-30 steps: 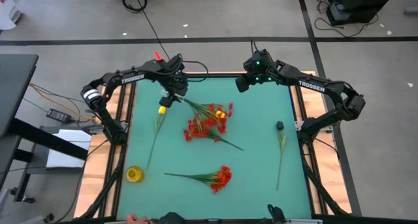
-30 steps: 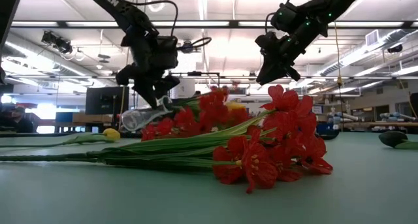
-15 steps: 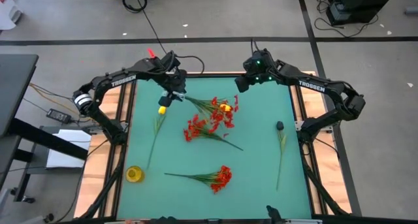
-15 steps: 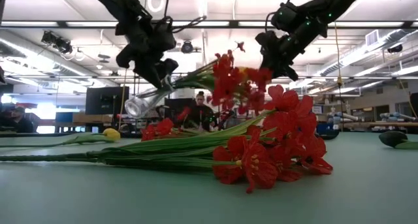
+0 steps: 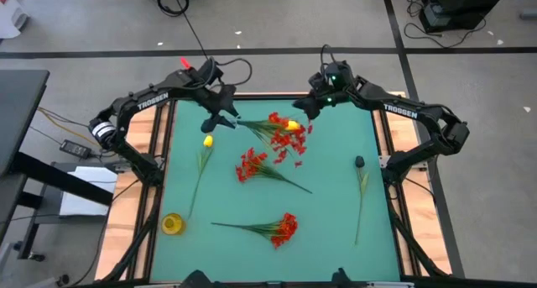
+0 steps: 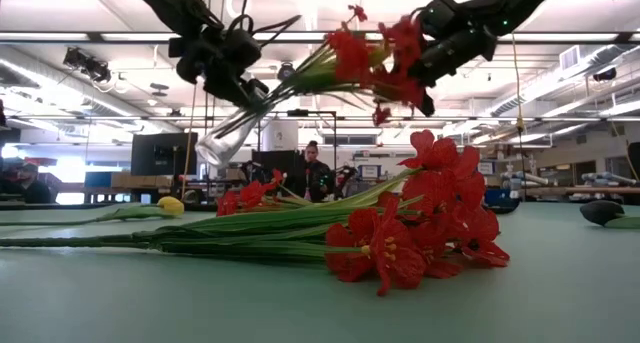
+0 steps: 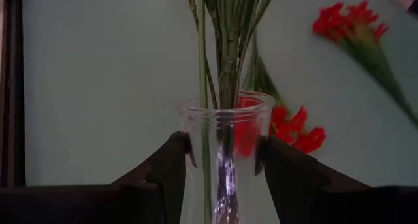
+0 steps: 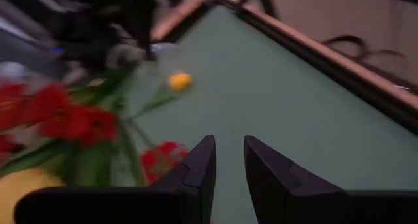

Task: Sort flowers into vase by color
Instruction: Adjust the transparent vase on the table

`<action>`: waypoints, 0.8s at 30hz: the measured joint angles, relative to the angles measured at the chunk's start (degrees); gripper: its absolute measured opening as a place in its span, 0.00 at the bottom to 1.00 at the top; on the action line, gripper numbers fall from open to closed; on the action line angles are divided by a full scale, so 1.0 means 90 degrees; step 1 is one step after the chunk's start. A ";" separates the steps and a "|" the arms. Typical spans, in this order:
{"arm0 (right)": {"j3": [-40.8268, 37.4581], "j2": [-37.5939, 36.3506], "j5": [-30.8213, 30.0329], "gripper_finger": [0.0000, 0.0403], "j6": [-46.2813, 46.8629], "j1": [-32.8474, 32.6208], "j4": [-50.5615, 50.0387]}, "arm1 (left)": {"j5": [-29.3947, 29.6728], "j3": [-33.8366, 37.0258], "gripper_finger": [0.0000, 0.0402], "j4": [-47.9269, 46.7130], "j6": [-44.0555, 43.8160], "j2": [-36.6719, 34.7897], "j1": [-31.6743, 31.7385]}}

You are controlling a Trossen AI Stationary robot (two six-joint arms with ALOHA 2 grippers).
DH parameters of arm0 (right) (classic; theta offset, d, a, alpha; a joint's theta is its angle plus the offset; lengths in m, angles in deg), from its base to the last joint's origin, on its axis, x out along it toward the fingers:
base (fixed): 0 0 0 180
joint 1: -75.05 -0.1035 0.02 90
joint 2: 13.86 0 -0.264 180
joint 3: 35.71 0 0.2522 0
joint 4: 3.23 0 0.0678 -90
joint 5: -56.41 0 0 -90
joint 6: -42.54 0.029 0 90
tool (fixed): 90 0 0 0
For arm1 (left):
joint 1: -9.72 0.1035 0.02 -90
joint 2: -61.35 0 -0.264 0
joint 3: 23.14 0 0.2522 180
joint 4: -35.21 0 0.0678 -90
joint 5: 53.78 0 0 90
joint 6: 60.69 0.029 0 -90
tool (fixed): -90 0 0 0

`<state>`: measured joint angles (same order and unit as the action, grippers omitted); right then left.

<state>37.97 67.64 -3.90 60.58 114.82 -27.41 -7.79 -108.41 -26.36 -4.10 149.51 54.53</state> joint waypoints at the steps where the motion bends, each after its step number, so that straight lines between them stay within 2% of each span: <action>1: 0.0000 0.0000 0.0150 0.22 0.0051 -0.0004 0.0132 | -0.0123 0.0000 0.44 -0.0002 -0.0012 0.0000 0.0022; 10: 0.0000 0.0000 0.0636 0.22 0.0696 0.0015 0.0983 | -0.1430 0.0000 0.44 0.0136 0.0001 0.0000 0.0453; 18: 0.0000 0.0000 0.0756 0.22 0.1028 0.0012 0.1274 | -0.3003 0.0000 0.44 0.0737 -0.0222 0.0000 0.0767; 24: 0.0002 -0.0007 0.0153 0.22 0.1465 0.0086 0.1475 | -0.4512 0.0000 0.44 0.1455 -0.0839 0.0000 0.0880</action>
<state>37.99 67.57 -2.53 73.76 115.60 -14.13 -48.39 -108.41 -13.27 -11.66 149.51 62.45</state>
